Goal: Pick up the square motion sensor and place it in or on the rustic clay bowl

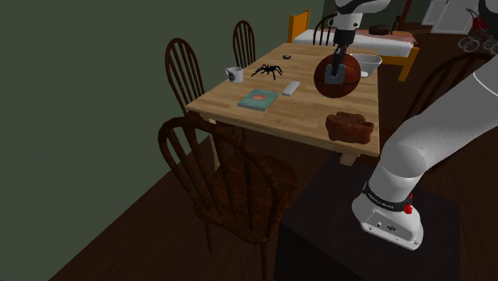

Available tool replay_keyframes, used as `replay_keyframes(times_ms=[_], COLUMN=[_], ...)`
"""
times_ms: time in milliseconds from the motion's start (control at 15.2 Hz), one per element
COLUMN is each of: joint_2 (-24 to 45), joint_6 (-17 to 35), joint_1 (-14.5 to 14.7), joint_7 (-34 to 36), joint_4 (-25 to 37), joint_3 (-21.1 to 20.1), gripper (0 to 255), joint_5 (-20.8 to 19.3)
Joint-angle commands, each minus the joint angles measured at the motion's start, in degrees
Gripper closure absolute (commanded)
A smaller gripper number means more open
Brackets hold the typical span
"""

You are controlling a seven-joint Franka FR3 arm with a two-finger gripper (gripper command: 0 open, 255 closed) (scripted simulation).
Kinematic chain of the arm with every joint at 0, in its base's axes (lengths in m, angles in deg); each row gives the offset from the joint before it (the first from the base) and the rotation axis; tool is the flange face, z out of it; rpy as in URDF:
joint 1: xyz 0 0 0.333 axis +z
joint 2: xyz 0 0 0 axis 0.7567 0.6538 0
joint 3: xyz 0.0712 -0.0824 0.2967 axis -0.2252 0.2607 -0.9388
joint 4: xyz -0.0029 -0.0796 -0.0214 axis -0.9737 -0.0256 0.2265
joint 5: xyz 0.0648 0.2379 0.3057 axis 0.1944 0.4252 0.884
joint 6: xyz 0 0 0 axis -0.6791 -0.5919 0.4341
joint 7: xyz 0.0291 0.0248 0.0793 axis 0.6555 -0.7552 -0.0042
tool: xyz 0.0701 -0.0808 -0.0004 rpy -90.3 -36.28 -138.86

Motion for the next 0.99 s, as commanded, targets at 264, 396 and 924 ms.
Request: replay_keyframes(times_ms=[264, 396, 924], joint_2=[-13.66, -18.51, -31.06], joint_6=[-3.96, -5.88, -9.92], joint_1=[-2.97, -4.18, -7.63], joint_7=[2.96, 3.64, 4.55], joint_4=[-9.49, -12.49, -21.36], joint_3=[-3.61, -4.87, -7.4], gripper=[255, 255, 255], joint_5=[-3.6, -4.37, -5.79])
